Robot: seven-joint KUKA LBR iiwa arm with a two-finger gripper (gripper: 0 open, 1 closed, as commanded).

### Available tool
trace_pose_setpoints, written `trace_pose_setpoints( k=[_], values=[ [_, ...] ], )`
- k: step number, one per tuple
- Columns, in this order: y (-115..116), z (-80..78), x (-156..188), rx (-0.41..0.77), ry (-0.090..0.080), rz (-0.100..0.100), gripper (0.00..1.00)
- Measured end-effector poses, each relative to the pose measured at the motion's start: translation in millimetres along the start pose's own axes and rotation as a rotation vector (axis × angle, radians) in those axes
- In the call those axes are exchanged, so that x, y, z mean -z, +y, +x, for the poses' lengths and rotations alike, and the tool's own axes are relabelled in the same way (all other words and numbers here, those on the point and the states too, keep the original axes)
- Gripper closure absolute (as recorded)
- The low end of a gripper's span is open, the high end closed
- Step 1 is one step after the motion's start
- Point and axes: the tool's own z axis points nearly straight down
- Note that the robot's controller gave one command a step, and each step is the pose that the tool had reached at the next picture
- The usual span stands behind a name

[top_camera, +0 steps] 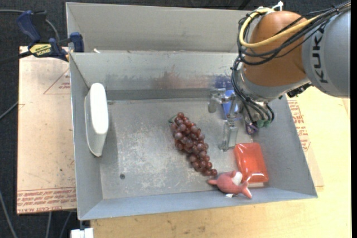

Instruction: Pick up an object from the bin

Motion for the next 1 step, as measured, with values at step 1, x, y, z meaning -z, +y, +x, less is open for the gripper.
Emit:
trace_pose_setpoints(
  k=[1],
  values=[
    [23.5,-7.9,-42.1,0.161,0.002,-0.005,0.0]
  ],
)
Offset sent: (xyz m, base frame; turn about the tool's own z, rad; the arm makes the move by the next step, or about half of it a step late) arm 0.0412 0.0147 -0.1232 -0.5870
